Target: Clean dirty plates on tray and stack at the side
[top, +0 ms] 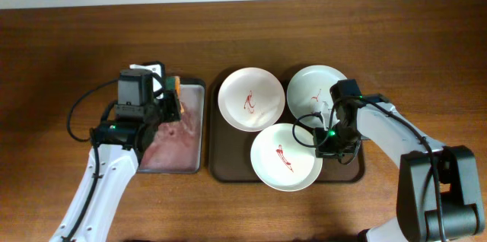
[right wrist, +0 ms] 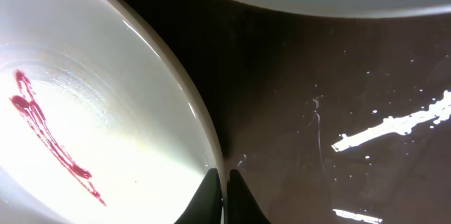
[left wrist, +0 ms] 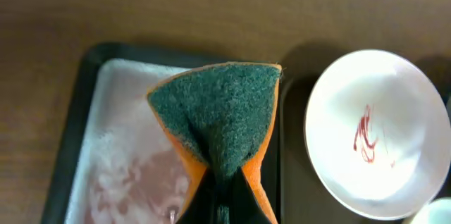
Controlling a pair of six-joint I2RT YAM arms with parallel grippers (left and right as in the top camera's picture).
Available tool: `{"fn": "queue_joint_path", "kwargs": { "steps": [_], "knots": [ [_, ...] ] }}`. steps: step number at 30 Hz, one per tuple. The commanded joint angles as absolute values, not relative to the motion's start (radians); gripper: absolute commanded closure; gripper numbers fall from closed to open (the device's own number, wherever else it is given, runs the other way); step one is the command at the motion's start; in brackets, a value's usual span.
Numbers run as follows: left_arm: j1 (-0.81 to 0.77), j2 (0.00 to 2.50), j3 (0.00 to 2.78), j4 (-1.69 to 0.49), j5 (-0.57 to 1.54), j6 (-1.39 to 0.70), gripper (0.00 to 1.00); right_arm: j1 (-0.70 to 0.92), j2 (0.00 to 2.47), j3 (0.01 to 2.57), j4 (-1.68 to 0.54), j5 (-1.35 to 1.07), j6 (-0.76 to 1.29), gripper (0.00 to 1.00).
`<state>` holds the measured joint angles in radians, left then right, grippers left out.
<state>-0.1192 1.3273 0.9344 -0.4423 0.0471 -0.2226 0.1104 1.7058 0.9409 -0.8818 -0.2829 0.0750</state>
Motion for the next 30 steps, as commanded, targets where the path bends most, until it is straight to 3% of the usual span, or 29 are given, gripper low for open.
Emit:
{"fn": "queue_joint_path", "kwargs": {
  "steps": [1, 30],
  "knots": [
    [-0.112, 1.305, 0.95, -0.413, 0.041, -0.23, 1.0, 0.118, 1.714, 0.953, -0.886, -0.266, 0.075, 0.96],
    [-0.112, 1.2, 0.95, -0.243, 0.091, -0.132, 1.0, 0.118, 1.714, 0.953, -0.885, -0.266, 0.075, 0.96]
  ]
}}
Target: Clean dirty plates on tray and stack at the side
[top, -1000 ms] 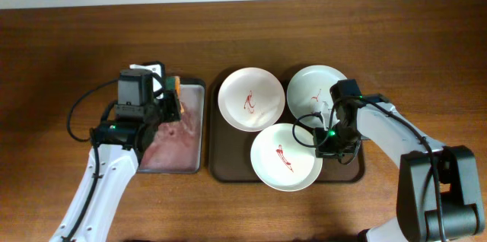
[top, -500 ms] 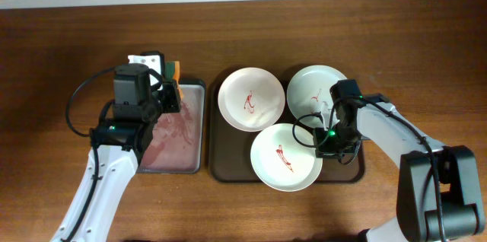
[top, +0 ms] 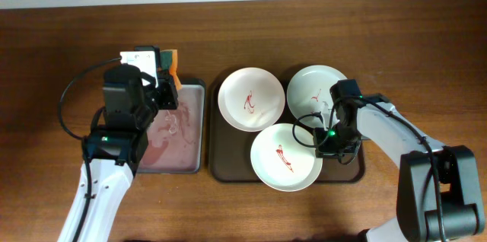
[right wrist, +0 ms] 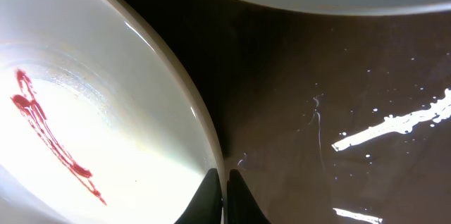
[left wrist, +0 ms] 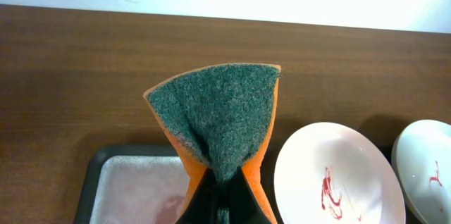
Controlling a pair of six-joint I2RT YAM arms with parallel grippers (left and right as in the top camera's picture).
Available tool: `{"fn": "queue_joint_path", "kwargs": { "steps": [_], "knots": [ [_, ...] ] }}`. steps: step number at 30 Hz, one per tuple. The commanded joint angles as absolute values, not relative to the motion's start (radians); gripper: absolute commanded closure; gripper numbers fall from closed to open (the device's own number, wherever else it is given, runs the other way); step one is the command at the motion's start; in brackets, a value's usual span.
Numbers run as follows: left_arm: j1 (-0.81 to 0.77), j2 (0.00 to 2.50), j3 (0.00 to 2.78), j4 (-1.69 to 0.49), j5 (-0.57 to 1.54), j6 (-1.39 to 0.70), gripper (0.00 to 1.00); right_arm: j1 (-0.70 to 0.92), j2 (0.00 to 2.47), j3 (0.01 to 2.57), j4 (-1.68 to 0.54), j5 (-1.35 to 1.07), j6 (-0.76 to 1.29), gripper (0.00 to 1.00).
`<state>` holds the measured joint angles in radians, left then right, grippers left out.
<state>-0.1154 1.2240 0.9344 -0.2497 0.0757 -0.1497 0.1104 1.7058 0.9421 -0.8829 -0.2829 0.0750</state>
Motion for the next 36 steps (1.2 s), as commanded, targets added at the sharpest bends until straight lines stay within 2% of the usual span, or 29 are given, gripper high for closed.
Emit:
{"fn": "queue_joint_path", "kwargs": {
  "steps": [1, 11, 19, 25, 36],
  "knots": [
    [-0.112, 1.2, 0.95, -0.243, 0.09, -0.132, 1.0, 0.118, 1.714, 0.953, -0.885, -0.266, 0.075, 0.96],
    [-0.112, 1.236, 0.95, -0.325, 0.09, -0.133, 1.0, 0.118, 1.714, 0.953, -0.882, -0.266, 0.075, 0.96],
    [-0.117, 1.448, 0.95, -0.475, 0.091, -0.133, 1.0, 0.118, 1.714, 0.953, -0.882, -0.266, 0.075, 0.96],
    [-0.189, 1.617, 0.95, -0.518, 0.09, -0.133, 1.0, 0.118, 1.714, 0.953, -0.883, -0.266, 0.075, 0.96],
    [-0.294, 1.66, 0.95, -0.516, 0.091, -0.145, 1.0, 0.118, 1.714, 0.953, -0.883, -0.266, 0.075, 0.96]
  ]
}}
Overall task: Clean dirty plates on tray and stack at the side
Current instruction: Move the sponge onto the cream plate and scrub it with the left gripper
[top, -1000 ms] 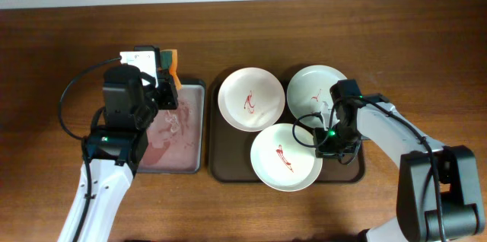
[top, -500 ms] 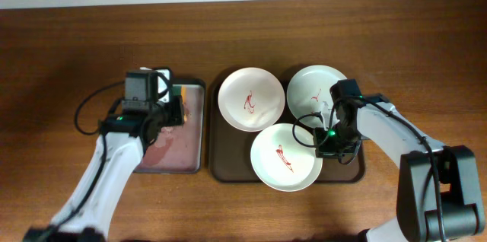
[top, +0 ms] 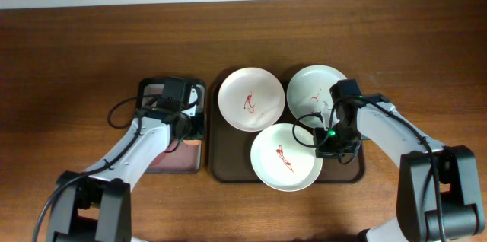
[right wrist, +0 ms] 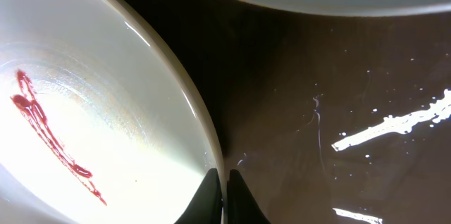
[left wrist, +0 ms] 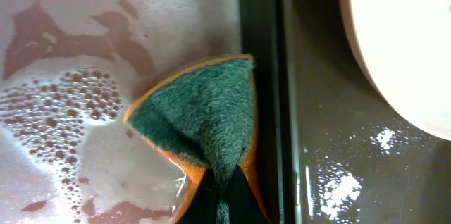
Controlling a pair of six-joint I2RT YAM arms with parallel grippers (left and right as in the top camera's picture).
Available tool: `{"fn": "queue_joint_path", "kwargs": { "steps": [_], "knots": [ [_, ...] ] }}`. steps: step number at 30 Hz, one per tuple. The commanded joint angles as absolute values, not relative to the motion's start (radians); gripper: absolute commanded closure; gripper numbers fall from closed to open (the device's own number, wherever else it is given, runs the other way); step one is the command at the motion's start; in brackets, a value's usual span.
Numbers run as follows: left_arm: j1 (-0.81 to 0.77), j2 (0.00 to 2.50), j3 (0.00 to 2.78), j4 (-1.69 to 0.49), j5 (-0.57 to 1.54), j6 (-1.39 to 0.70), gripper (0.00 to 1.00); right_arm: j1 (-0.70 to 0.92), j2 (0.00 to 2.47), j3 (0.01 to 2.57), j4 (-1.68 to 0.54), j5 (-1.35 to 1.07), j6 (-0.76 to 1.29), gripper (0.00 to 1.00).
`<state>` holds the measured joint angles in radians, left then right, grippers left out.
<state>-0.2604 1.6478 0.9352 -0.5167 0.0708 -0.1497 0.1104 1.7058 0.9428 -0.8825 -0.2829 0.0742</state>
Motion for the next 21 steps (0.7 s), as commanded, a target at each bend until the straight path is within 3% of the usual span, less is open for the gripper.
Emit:
{"fn": "queue_joint_path", "kwargs": {
  "steps": [1, 15, 21],
  "knots": [
    [-0.301, 1.66, 0.95, -0.516, 0.091, -0.145, 1.0, 0.118, 1.714, 0.953, -0.882, -0.266, 0.075, 0.96],
    [-0.313, 1.562, 1.018, -0.585, -0.015, -0.144, 1.0, 0.118, 1.714, 0.954, -0.882, -0.266, 0.075, 0.96],
    [-0.365, 1.485, 1.046, -0.554, 0.24, -0.247, 1.0, 0.118, 1.714, 0.954, -0.883, -0.266, 0.075, 0.96]
  ]
}}
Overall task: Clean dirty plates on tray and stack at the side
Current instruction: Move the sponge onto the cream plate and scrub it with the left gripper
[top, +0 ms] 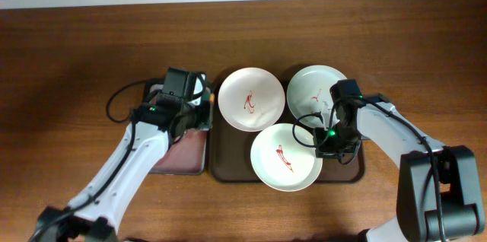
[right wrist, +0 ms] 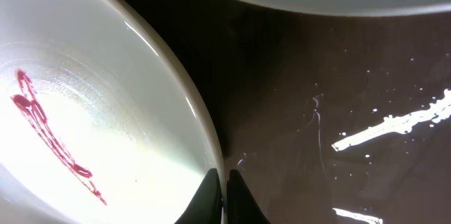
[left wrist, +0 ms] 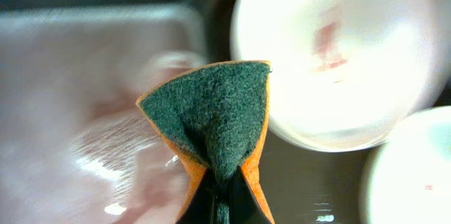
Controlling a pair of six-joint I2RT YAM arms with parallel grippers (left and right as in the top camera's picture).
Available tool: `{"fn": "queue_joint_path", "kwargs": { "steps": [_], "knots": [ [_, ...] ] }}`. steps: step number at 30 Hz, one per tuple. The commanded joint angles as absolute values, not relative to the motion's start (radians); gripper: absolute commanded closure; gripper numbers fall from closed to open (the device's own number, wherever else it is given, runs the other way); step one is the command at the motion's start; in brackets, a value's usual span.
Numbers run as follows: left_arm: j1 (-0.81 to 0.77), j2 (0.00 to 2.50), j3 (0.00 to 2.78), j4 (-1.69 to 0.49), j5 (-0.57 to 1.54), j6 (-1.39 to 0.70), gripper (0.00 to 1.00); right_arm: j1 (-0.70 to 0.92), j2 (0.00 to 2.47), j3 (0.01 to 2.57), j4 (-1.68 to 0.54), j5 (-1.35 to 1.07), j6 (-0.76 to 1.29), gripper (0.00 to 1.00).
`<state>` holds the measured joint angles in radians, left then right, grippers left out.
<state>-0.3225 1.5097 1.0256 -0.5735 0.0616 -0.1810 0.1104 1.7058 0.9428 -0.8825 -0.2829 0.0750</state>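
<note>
Three white plates with red smears lie on the brown tray [top: 228, 167]: back left [top: 251, 99], back right [top: 318, 88] and front [top: 285, 157]. My left gripper [top: 202, 105] is shut on a folded green-and-orange sponge [left wrist: 211, 115], held over the border between the soapy tray [left wrist: 63, 90] and the brown tray. The back left plate [left wrist: 331, 48] lies just ahead of the sponge, blurred. My right gripper [right wrist: 225, 185] is shut on the right rim of the front plate [right wrist: 84, 104], whose red smear [right wrist: 49, 132] shows.
The dark tray of pinkish soapy water [top: 179, 158] stands left of the brown tray. Wet spots shine on the brown tray floor [right wrist: 352, 111]. Bare wooden table [top: 426, 52] surrounds both trays, with a white wall along the back edge.
My left gripper had the sponge down in the foam at the soapy tray's right side; now it is raised and nearer the back left plate. The right gripper has not moved.
The left gripper held the sponge over the back of the soapy tray, then high above its back edge, then down in the foam by its right wall, and now raised beside the back left plate. The right gripper stayed shut on the front plate's rim throughout.
</note>
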Motion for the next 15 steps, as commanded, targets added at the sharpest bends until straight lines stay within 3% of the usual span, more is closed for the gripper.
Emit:
{"fn": "queue_joint_path", "kwargs": {
  "steps": [1, 6, 15],
  "knots": [
    [-0.39, 1.493, 1.046, -0.542, 0.278, -0.276, 1.0, 0.118, 1.714, 0.954, -0.883, -0.266, 0.075, 0.96],
    [-0.512, 1.563, 1.046, -0.436, 0.417, -0.394, 1.0, 0.118, 1.714, 0.954, -0.883, -0.266, 0.075, 0.96],
    [-0.683, 1.769, 1.046, -0.216, 0.6, -0.799, 1.0, 0.118, 1.714, 0.954, -0.883, -0.266, 0.075, 0.96]
  ]
}}
